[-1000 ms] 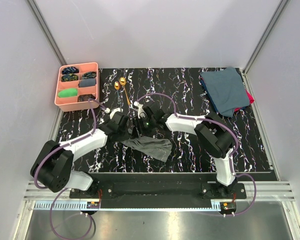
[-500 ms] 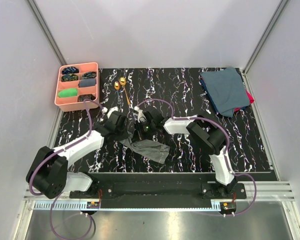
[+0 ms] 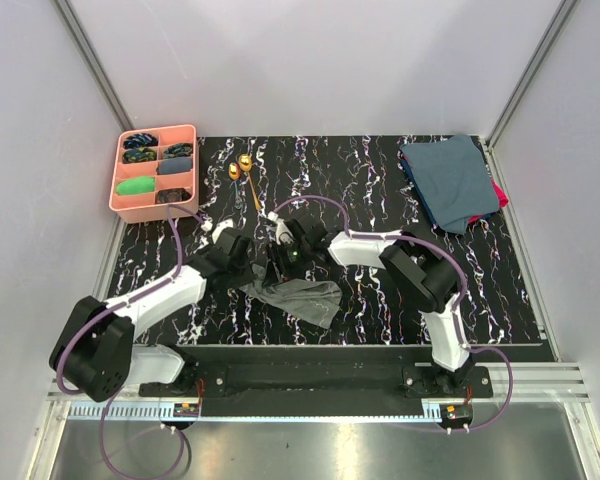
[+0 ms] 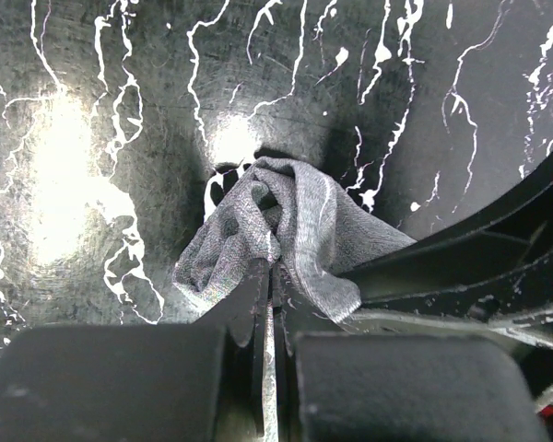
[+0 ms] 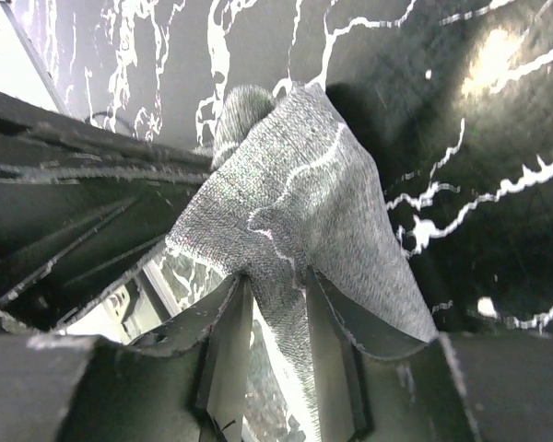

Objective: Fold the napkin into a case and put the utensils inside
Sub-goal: Stuff the top corner of the smaller-rectangle-folded napkin into the folded napkin.

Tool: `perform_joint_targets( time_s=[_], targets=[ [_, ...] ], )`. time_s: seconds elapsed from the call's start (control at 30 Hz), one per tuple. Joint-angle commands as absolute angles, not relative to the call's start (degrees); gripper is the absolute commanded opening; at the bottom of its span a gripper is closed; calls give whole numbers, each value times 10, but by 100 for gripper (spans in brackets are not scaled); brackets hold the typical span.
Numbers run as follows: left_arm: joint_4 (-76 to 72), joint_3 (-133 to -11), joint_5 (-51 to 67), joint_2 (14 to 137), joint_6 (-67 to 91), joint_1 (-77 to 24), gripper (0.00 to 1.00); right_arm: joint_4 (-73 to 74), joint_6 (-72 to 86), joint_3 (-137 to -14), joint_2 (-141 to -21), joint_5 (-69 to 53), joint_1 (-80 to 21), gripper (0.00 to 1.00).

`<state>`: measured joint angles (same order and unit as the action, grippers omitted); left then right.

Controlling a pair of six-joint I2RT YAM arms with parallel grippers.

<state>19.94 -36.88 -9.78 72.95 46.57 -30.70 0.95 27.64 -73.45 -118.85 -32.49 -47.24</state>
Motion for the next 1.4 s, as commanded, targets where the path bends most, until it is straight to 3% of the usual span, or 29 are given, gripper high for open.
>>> perform_joint_targets(
  time_s=[0.0, 0.33, 0.7, 1.0, 1.37],
  targets=[
    [189, -366, -116, 707, 466, -307, 0, 62, 251, -755, -1149, -310, -473, 39],
    [192, -363, -115, 700, 466, -307, 0, 97, 220, -802, -1149, -299, -464, 50],
    [189, -358, -115, 698, 465, -307, 0, 113, 213, -835, -1165, -308, -464, 50],
    [185, -357, -111, 689, 468, -307, 0, 54, 250, -824, -1202, -359, -464, 24],
    [159, -352, -85, 684, 479, -307, 0, -66, 329, -766, -1228, -402, -477, 18]
  ],
)
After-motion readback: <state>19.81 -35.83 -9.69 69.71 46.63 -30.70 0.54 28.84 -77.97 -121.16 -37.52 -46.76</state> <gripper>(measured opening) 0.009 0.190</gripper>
